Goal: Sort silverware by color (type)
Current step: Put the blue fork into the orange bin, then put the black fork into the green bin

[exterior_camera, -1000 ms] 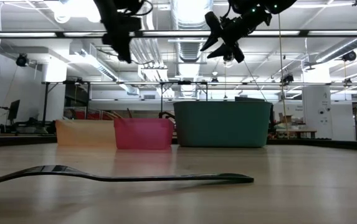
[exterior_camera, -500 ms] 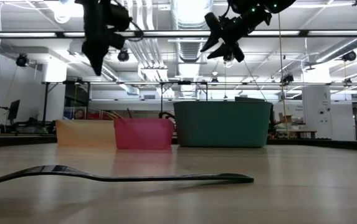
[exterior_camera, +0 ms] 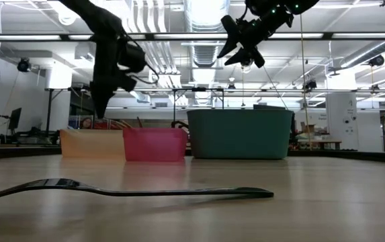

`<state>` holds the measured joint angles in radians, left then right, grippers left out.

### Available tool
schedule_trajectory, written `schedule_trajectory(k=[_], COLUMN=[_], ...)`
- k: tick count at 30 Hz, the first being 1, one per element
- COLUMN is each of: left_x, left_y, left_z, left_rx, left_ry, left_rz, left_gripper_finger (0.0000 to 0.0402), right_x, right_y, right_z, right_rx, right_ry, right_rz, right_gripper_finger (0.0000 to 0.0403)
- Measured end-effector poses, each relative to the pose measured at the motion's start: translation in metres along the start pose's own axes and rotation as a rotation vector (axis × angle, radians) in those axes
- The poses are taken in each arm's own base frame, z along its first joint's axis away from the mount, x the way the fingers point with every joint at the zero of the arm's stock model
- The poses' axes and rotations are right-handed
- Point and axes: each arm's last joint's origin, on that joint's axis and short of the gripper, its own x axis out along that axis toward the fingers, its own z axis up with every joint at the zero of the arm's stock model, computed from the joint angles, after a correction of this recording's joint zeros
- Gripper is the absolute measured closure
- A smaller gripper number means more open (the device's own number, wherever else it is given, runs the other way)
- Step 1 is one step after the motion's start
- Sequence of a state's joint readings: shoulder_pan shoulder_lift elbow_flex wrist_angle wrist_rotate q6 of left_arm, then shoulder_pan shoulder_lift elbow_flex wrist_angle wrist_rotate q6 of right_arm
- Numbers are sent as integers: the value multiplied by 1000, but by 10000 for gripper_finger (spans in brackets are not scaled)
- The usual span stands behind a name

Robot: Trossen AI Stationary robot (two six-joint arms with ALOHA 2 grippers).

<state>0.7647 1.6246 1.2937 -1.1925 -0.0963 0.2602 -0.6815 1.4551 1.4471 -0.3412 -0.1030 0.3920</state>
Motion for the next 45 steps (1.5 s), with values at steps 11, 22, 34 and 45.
schedule_trajectory(k=[11,22,34,45], left_x=[39,55,54,-2], left_y=[6,10,10,7], left_z=[11,8,7,9], left_rx=[12,34,16,-197], left_ry=[-34,-31,-39,-73], left_rz=[37,40,43,15], left_gripper_finger=[401,390,388,388], right_x=[0,0,0,0], right_y=[0,0,0,0], right_z=[0,0,0,-1], right_rx=[-13,-28,-30,-47], right_ry=[-1,-1,-1,4], right_rz=[-1,-1,0,4], right_gripper_finger=[252,252,252,252])
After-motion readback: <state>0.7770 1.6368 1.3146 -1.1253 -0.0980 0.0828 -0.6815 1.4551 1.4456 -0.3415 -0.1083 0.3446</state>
